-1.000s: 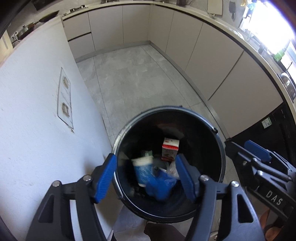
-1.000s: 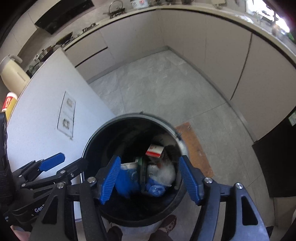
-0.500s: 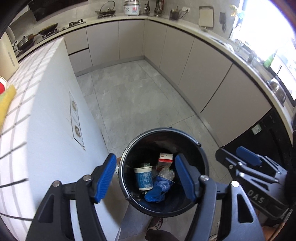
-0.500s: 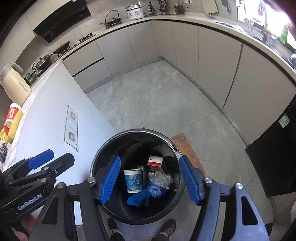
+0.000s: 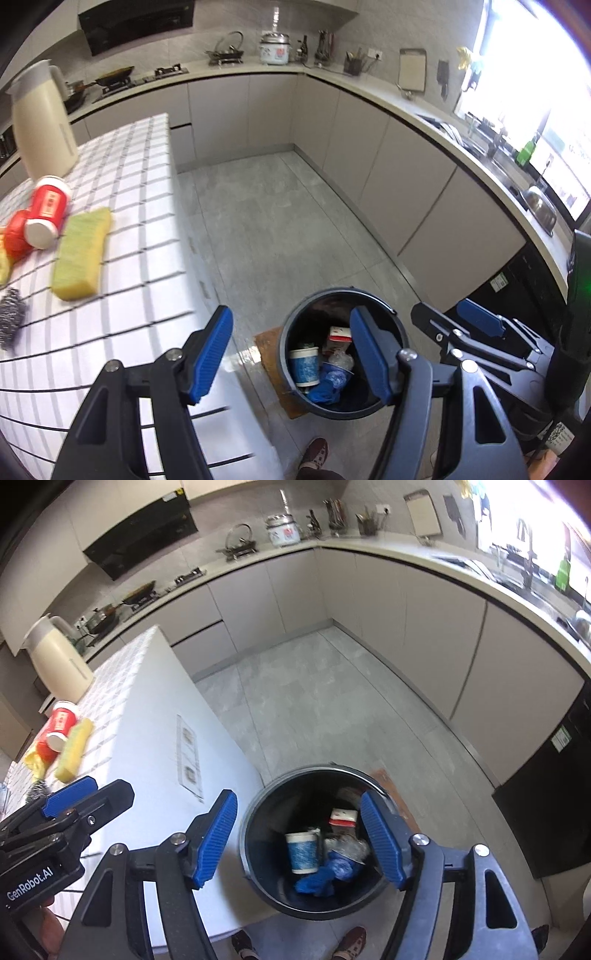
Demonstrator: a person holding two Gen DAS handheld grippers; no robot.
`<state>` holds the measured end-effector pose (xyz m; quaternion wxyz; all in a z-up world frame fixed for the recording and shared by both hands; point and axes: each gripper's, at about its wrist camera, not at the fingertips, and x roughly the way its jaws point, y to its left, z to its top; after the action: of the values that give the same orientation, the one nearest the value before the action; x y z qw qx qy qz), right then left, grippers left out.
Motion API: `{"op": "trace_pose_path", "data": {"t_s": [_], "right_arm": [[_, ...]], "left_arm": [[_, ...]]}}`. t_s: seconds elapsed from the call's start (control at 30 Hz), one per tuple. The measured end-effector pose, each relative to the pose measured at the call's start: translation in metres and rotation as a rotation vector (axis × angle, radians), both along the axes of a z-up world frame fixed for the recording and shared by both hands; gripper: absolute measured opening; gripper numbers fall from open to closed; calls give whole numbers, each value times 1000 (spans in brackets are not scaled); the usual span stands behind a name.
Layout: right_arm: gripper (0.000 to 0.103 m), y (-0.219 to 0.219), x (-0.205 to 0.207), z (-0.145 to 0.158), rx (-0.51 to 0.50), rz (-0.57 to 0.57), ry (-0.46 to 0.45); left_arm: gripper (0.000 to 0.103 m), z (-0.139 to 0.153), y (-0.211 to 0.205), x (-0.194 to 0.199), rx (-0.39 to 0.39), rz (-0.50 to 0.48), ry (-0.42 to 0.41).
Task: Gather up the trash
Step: 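Move both tools back toward the steel wool and yellow sponge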
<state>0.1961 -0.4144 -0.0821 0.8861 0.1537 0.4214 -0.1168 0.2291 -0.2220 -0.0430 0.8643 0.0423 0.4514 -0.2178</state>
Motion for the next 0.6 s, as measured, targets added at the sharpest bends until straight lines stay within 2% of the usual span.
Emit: {"op": "trace_pose_path", "data": {"t_s": [0.13, 0.6], "right_arm": [[73, 30, 9, 15, -4, 42, -30], [73, 145, 49, 37, -7, 214, -70]], "left_arm": [[68, 7, 27, 3, 1, 41, -20], [69, 15, 153, 15, 17, 232, -47]]}}
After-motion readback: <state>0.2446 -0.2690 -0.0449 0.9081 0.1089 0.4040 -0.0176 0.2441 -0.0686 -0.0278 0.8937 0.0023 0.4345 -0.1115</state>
